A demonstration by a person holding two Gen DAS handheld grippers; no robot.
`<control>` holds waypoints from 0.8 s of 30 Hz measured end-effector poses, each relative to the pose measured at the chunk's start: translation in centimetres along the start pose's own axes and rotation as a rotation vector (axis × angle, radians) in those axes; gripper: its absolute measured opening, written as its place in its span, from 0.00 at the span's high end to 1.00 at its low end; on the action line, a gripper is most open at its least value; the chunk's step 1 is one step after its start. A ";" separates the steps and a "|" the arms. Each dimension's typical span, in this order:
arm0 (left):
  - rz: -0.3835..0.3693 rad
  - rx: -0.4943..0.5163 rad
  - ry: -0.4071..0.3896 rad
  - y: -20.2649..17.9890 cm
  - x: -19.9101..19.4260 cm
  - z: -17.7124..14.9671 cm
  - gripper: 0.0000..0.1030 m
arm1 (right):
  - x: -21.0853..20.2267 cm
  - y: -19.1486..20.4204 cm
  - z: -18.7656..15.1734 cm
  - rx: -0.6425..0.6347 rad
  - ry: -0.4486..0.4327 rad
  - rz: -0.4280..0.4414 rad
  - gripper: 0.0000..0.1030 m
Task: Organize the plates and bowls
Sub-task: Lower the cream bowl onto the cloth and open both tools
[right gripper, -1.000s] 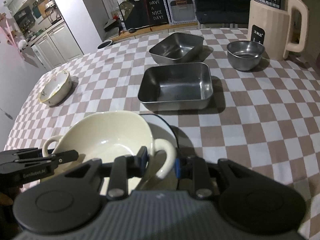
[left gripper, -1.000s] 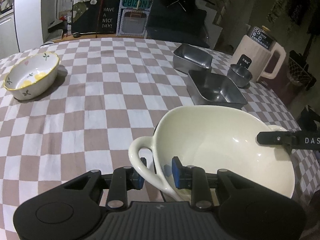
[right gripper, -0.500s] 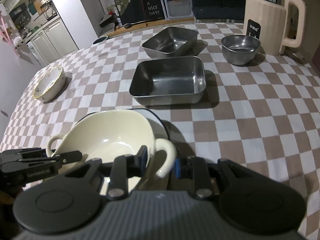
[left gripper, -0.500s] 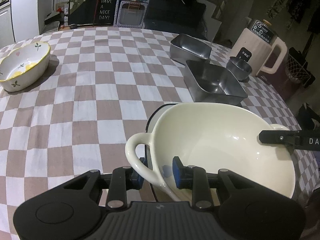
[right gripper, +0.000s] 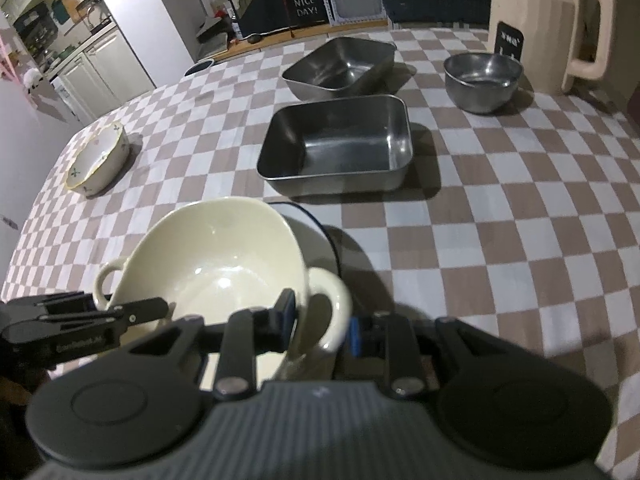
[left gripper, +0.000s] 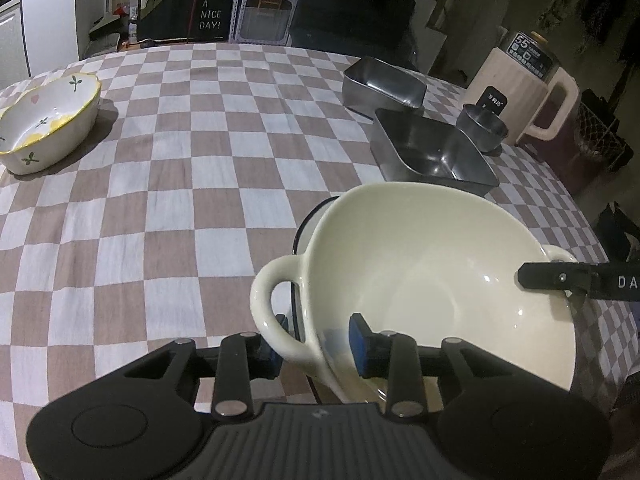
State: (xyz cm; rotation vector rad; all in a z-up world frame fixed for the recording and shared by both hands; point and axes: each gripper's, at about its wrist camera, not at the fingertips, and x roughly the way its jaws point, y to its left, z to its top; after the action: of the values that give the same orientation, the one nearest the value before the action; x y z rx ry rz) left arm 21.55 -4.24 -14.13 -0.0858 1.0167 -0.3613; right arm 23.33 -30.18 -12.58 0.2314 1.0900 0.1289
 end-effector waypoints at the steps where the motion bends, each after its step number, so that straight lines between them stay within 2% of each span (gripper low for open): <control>1: 0.000 0.000 0.001 0.0 0.0 0.0 0.66 | 0.0 0.0 0.0 0.003 0.001 0.000 0.70; 11: -0.004 0.000 0.006 0.1 0.0 0.0 0.66 | -0.1 0.3 0.1 -0.015 -0.004 -0.010 0.69; 16: 0.015 0.054 -0.001 -0.5 -0.2 0.0 0.67 | 0.3 0.6 0.1 -0.061 0.008 -0.070 0.65; 19: 0.038 0.106 -0.021 -1.2 -0.5 0.1 0.67 | 0.6 0.0 0.1 -0.043 0.030 -0.071 0.64; 24: 0.029 0.091 -0.023 -0.9 -0.7 0.2 0.67 | 0.0 0.3 0.0 -0.066 0.006 -0.086 0.66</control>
State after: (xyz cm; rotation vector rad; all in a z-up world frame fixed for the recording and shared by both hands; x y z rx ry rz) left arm 21.15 -4.87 -13.25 0.0065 0.9761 -0.3786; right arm 23.33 -29.85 -12.53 0.1252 1.0977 0.0886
